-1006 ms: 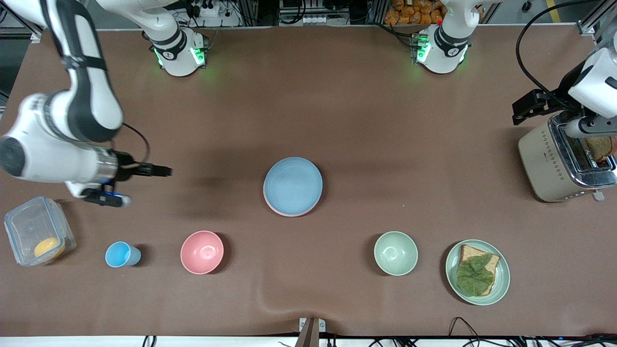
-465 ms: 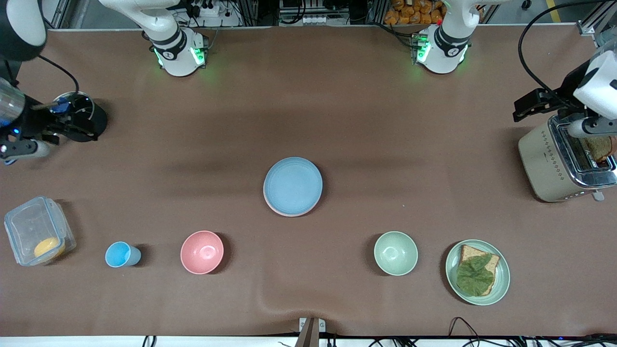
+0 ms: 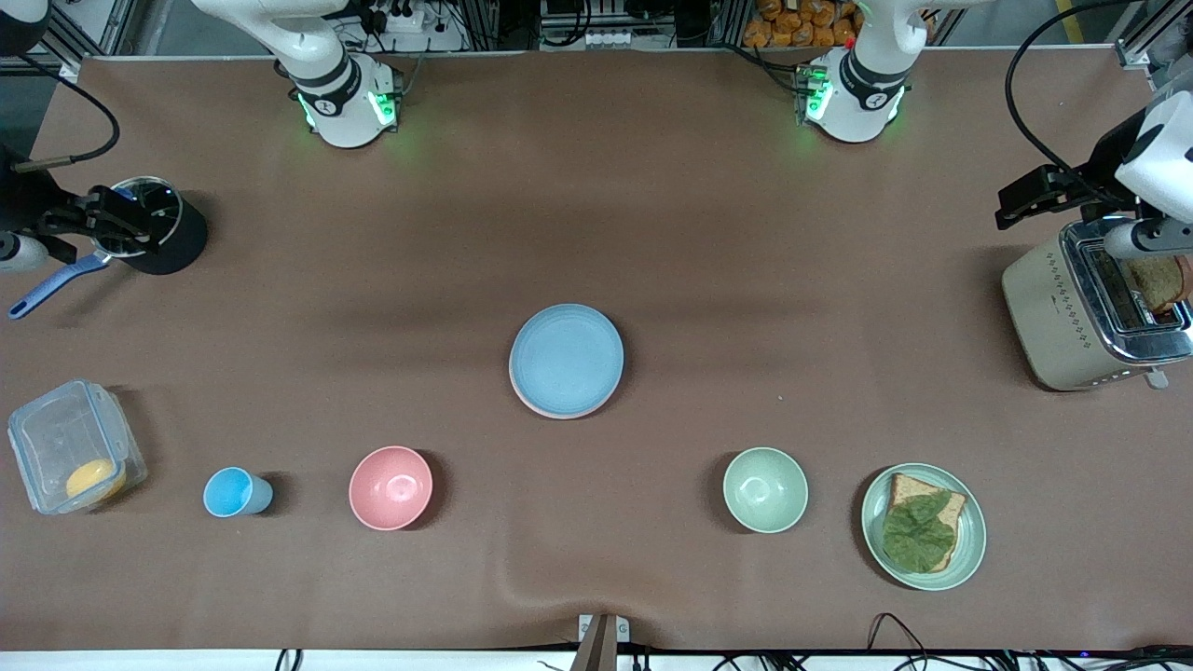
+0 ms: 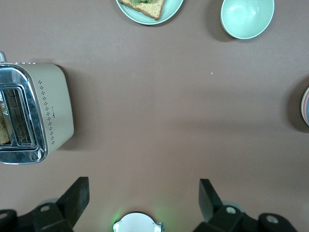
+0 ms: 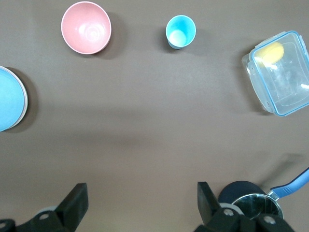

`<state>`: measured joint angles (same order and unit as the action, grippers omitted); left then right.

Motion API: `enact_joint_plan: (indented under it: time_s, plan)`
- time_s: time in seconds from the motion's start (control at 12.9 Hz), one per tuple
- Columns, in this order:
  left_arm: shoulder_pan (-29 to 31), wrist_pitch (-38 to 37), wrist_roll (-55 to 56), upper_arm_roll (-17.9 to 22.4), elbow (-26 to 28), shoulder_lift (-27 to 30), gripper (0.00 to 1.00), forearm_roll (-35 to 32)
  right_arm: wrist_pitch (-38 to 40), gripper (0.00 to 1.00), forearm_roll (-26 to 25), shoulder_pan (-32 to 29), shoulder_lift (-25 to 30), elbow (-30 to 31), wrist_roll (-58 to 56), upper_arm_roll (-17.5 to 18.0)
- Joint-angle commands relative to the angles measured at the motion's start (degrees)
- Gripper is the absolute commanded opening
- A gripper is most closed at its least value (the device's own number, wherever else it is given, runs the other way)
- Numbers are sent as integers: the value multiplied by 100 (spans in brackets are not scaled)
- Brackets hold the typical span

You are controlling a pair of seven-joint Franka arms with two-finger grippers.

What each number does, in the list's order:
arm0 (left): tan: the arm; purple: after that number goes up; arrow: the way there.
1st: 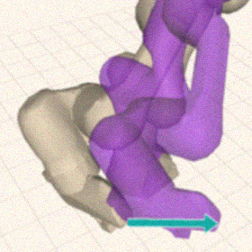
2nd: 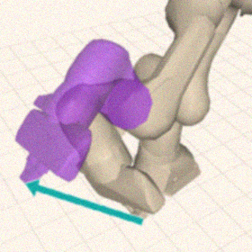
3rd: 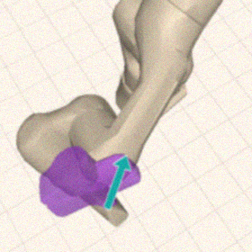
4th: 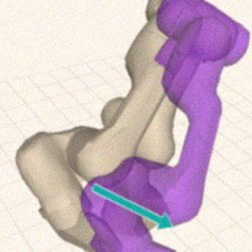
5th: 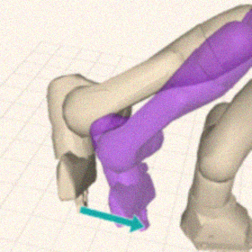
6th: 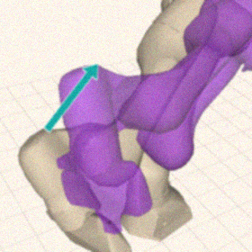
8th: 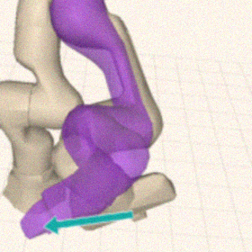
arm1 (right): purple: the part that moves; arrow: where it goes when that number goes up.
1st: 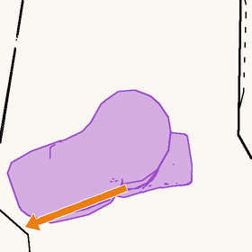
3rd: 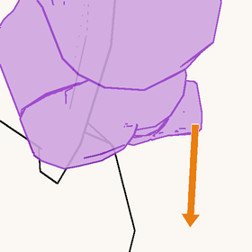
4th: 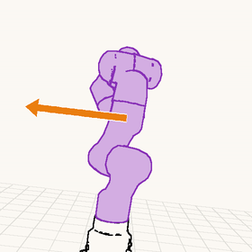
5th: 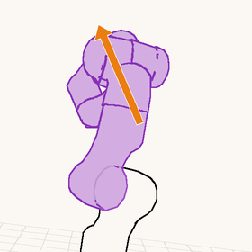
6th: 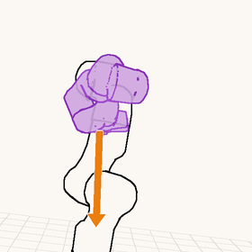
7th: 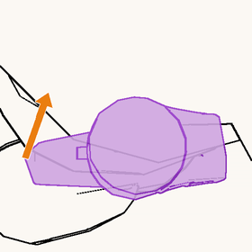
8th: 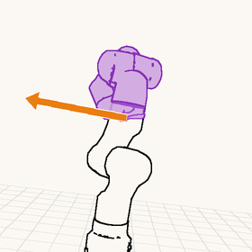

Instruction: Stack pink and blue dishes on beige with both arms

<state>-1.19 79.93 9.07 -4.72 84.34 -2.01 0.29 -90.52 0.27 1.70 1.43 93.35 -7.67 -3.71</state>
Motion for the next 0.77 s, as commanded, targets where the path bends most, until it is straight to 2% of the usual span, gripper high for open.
enact_joint_plan:
  time_s: [0.0,0.7]
  plan:
    - [-31,137,-19,41,214,183,100,112,105,100,-54,-135,77,-89,292,169]
    - [-31,260,-37,41,127,87,100,42,158,100,-62,-135,77,-80,301,151]
